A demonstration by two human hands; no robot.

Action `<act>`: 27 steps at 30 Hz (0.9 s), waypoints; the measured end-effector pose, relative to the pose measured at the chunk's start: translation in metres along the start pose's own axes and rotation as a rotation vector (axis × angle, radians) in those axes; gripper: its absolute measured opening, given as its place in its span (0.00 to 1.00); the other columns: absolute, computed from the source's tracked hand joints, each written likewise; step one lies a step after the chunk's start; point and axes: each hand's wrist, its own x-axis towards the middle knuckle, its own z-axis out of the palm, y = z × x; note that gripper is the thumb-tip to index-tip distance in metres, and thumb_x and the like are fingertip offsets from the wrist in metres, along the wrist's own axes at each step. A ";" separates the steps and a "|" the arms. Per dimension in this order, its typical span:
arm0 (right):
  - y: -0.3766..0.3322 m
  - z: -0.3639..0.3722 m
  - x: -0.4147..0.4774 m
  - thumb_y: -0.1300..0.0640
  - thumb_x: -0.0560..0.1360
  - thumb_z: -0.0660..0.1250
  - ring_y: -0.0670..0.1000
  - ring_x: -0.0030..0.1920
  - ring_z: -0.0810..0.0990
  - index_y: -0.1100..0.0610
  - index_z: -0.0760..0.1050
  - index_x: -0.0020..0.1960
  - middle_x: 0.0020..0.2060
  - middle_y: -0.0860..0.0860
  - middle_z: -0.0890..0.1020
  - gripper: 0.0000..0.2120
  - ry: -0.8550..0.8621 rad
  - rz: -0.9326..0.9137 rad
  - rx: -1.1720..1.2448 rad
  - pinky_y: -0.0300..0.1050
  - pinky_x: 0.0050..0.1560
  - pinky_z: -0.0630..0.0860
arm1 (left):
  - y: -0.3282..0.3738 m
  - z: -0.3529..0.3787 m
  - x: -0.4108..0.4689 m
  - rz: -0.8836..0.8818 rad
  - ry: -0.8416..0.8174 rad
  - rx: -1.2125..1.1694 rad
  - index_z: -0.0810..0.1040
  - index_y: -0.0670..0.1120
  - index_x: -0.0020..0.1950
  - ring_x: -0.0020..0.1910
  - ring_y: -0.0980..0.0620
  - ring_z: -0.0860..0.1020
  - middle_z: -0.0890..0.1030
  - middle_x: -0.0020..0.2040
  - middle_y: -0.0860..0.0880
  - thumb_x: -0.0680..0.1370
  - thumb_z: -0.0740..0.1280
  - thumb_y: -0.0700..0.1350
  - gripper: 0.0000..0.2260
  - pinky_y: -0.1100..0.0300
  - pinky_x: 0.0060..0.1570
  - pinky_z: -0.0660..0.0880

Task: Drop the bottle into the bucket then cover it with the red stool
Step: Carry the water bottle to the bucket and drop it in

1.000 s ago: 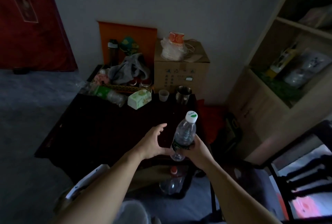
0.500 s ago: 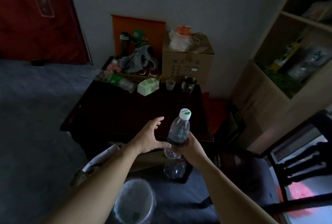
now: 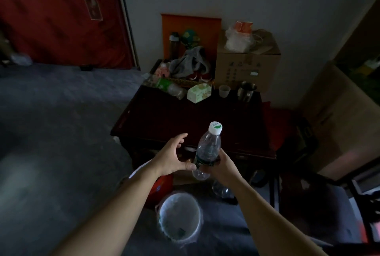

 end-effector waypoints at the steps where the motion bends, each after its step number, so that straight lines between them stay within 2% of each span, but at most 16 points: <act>1: -0.001 0.005 0.000 0.44 0.54 0.78 0.46 0.53 0.82 0.49 0.73 0.64 0.52 0.45 0.84 0.40 -0.006 0.000 0.014 0.47 0.56 0.80 | -0.004 -0.001 -0.001 -0.009 -0.013 0.000 0.56 0.56 0.76 0.71 0.55 0.63 0.63 0.74 0.51 0.62 0.80 0.54 0.48 0.55 0.64 0.67; 3: 0.001 0.017 -0.001 0.44 0.53 0.79 0.46 0.53 0.83 0.49 0.73 0.63 0.52 0.45 0.84 0.40 -0.017 -0.001 0.029 0.47 0.56 0.80 | -0.013 0.000 -0.005 -0.021 -0.035 -0.006 0.56 0.56 0.76 0.72 0.55 0.62 0.63 0.74 0.52 0.62 0.80 0.55 0.49 0.58 0.62 0.65; 7: 0.014 0.038 0.003 0.41 0.52 0.81 0.45 0.52 0.83 0.47 0.73 0.61 0.52 0.45 0.85 0.40 -0.040 0.019 0.031 0.49 0.56 0.81 | -0.034 0.006 -0.008 -0.049 -0.044 0.028 0.55 0.58 0.76 0.72 0.54 0.64 0.65 0.73 0.54 0.60 0.79 0.59 0.51 0.54 0.67 0.64; 12: 0.046 0.070 0.015 0.42 0.51 0.81 0.45 0.51 0.84 0.48 0.74 0.60 0.50 0.46 0.85 0.39 -0.052 0.025 0.078 0.50 0.56 0.81 | -0.078 0.026 -0.001 -0.065 -0.049 -0.036 0.56 0.56 0.76 0.70 0.54 0.64 0.66 0.72 0.52 0.62 0.80 0.53 0.48 0.60 0.62 0.62; 19: 0.118 0.126 0.050 0.40 0.52 0.80 0.44 0.51 0.84 0.48 0.74 0.60 0.50 0.45 0.85 0.39 -0.065 0.022 0.070 0.48 0.55 0.81 | -0.178 0.063 0.018 -0.062 -0.027 -0.065 0.56 0.53 0.76 0.72 0.53 0.64 0.69 0.69 0.51 0.56 0.77 0.62 0.53 0.58 0.67 0.61; 21: 0.148 0.144 0.066 0.39 0.52 0.80 0.43 0.51 0.83 0.48 0.74 0.60 0.50 0.45 0.85 0.39 -0.063 0.026 0.045 0.48 0.55 0.81 | -0.211 0.076 0.028 -0.061 -0.027 -0.084 0.57 0.55 0.75 0.72 0.54 0.64 0.69 0.70 0.52 0.55 0.77 0.66 0.54 0.55 0.69 0.62; 23: 0.180 0.164 0.082 0.39 0.53 0.80 0.43 0.51 0.83 0.47 0.73 0.61 0.51 0.44 0.84 0.39 -0.074 0.031 0.026 0.47 0.55 0.81 | -0.250 0.091 0.040 -0.069 -0.035 -0.102 0.57 0.57 0.75 0.71 0.55 0.64 0.68 0.69 0.53 0.57 0.78 0.62 0.51 0.54 0.69 0.63; 25: 0.216 0.185 0.100 0.38 0.54 0.79 0.44 0.52 0.83 0.47 0.73 0.61 0.52 0.45 0.84 0.39 -0.084 0.038 0.022 0.47 0.56 0.81 | -0.290 0.110 0.053 -0.070 -0.037 -0.119 0.58 0.58 0.74 0.70 0.55 0.64 0.68 0.69 0.53 0.60 0.80 0.55 0.48 0.58 0.66 0.64; 27: 0.255 0.208 0.117 0.39 0.55 0.80 0.45 0.52 0.83 0.45 0.73 0.61 0.52 0.45 0.84 0.37 -0.083 0.048 0.034 0.50 0.56 0.81 | -0.334 0.130 0.066 -0.063 -0.037 -0.133 0.57 0.57 0.75 0.70 0.55 0.65 0.68 0.69 0.53 0.61 0.81 0.52 0.48 0.71 0.57 0.67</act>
